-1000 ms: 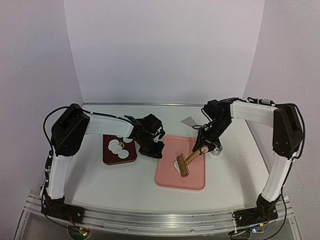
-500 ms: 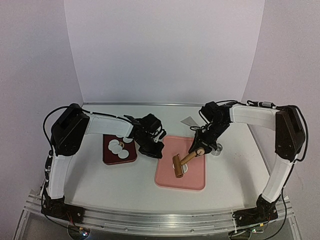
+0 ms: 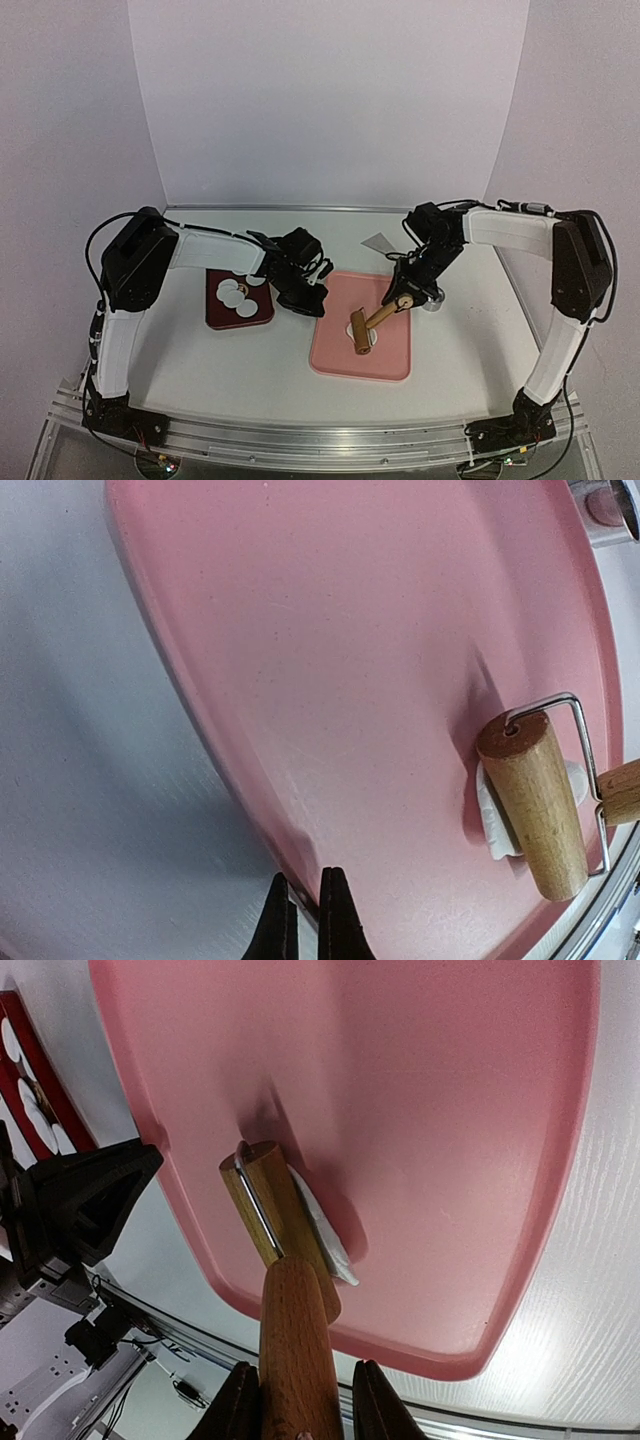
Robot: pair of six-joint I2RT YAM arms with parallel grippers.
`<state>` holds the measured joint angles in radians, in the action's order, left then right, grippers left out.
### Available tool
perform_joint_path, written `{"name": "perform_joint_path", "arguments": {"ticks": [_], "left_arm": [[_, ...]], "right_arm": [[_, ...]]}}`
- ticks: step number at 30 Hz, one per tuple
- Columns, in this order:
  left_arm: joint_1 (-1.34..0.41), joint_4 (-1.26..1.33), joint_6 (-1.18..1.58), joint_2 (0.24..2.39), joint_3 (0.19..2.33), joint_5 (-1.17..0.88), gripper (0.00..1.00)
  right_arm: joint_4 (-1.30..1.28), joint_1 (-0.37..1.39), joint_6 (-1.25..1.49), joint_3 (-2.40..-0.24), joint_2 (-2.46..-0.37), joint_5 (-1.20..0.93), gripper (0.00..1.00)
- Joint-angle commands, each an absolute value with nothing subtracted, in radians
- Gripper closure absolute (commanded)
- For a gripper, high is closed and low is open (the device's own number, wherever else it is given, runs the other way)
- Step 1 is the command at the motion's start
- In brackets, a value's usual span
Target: Roll out the dumpling wrappers from the dough
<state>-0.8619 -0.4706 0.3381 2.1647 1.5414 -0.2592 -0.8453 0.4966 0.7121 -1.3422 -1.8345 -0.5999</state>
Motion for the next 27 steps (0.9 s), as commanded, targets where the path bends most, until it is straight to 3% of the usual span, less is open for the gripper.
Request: {"name": "perform_joint_path", "arguments": {"ticks": [1, 16, 27], "left_arm": [[-0.872, -0.474, 0.301, 2.126, 1.517, -0.299, 1.00], [-0.871, -0.468, 0.308, 2.117, 1.517, -0.283, 1.00], [-0.871, -0.459, 0.334, 2.112, 1.507, -0.284, 1.00]], "right_arm": [[-0.943, 0.548, 0.755, -1.309, -1.996, -0.242, 1.00], [-0.960, 0.431, 0.738, -1.165, -1.814, -0.204, 1.00], [-0.942, 0.524, 0.730, -1.278, -1.969, -0.252, 1.00]]}}
